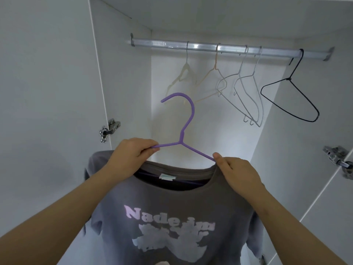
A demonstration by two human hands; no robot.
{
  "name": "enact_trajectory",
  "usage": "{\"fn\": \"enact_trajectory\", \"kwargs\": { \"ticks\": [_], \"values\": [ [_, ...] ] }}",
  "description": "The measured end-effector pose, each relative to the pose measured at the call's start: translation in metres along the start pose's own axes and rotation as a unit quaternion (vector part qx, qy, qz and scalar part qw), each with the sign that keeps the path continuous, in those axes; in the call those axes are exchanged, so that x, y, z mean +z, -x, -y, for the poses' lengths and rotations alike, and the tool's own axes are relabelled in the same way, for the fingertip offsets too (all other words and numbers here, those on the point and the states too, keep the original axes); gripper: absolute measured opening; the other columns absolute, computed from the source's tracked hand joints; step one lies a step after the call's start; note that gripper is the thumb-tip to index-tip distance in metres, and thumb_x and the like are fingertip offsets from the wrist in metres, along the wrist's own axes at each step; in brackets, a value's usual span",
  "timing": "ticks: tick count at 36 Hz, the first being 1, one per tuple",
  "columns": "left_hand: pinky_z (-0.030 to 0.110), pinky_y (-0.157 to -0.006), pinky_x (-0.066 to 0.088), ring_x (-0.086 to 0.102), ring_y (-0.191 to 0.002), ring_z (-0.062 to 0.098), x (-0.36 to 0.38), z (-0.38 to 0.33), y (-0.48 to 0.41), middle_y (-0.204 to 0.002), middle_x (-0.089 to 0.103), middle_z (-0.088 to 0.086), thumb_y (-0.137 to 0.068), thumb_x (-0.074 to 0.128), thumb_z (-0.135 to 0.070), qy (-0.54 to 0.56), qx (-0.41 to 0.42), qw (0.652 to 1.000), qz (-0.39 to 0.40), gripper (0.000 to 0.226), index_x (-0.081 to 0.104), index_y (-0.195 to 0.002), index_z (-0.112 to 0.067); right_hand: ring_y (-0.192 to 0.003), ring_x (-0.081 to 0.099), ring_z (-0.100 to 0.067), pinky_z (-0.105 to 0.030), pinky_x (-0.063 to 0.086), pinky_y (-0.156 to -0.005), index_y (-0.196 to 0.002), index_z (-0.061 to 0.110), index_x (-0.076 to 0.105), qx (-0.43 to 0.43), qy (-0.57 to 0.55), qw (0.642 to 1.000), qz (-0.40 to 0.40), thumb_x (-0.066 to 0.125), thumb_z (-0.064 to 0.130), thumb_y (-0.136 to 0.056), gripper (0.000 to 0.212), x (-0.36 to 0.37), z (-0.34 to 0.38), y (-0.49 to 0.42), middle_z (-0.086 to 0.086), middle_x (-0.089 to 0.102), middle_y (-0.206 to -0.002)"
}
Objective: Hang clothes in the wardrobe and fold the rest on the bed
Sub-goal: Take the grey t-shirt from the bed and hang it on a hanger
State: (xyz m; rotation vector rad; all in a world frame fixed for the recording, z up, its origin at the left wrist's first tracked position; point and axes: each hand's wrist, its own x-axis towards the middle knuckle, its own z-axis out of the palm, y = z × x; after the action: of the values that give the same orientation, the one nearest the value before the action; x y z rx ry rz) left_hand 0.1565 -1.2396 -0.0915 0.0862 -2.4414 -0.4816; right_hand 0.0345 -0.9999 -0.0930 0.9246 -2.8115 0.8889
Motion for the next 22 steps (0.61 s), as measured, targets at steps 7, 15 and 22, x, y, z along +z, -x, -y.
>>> {"fn": "enact_trajectory", "kwargs": {
  "ticks": [7,15,22],
  "values": [
    [0.032,-0.073,0.043,0.052,-0.075,0.016,0.011,-0.008,-0.010,-0.074,0.065,0.002,-0.078,0.037,-0.057,0.013,-0.068,0.997,0.022,0.056,0.071,-0.093,-0.015,-0.055,0.042,-0.013,-0.024,0.034,-0.057,-0.057,0.014,0.043,0.051,-0.060,0.997,0.025,0.033,0.055,-0.094,0.056,-0.005,-0.003,-0.005,0.000,0.043,-0.056],
    [0.028,-0.078,0.043,0.052,-0.087,0.017,0.030,-0.041,-0.019,-0.090,0.051,-0.002,-0.091,0.055,-0.020,-0.003,-0.226,0.974,-0.011,0.015,0.068,-0.098,-0.020,-0.074,0.056,-0.021,-0.027,0.043,-0.064,-0.083,0.006,0.068,0.186,-0.272,0.941,0.077,0.044,0.030,-0.098,0.037,-0.010,-0.007,-0.006,-0.012,0.064,-0.085],
    [0.018,-0.056,0.036,0.049,-0.063,0.007,0.047,-0.067,-0.028,-0.080,0.063,-0.002,-0.095,0.050,-0.016,0.382,-0.476,0.786,0.096,0.015,0.064,-0.097,-0.011,-0.079,0.061,-0.027,-0.031,0.052,-0.071,-0.087,0.005,0.066,0.201,-0.325,0.913,0.145,0.047,0.015,-0.096,0.024,0.010,0.016,-0.003,-0.016,0.067,-0.088]
  ]
}}
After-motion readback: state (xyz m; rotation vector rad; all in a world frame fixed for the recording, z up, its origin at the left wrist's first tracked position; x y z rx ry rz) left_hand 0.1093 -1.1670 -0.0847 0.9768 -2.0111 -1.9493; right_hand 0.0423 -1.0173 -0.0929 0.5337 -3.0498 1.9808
